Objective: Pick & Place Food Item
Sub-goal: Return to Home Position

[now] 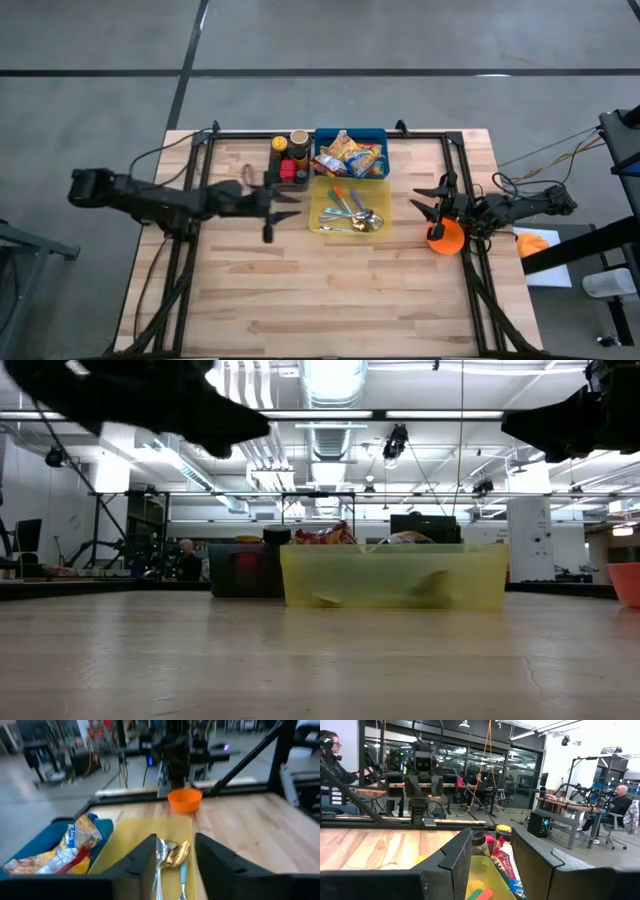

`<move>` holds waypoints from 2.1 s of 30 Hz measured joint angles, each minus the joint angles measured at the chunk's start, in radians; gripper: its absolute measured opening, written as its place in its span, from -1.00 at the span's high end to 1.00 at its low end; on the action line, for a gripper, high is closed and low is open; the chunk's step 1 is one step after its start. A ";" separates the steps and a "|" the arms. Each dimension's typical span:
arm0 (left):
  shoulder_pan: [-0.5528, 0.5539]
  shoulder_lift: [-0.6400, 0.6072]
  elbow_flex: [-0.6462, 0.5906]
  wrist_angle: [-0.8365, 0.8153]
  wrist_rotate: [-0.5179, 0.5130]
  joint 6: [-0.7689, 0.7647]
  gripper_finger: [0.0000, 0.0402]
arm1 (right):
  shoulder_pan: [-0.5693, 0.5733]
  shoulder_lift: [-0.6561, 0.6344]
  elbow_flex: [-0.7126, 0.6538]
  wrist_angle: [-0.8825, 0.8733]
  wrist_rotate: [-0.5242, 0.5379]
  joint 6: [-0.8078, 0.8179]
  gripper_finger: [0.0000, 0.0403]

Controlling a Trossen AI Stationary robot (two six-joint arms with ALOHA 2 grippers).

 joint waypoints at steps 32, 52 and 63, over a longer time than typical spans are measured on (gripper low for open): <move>-0.004 -0.899 -0.466 -0.216 0.067 0.115 0.99 | 0.000 0.001 0.000 0.000 0.000 0.000 0.31; -0.004 -1.156 -0.432 -0.597 0.063 0.128 0.99 | 0.000 0.000 0.000 0.001 -0.001 0.000 0.31; -0.005 -1.156 -0.443 -0.567 0.046 -0.030 0.99 | 0.000 0.000 0.000 0.001 -0.001 0.000 0.31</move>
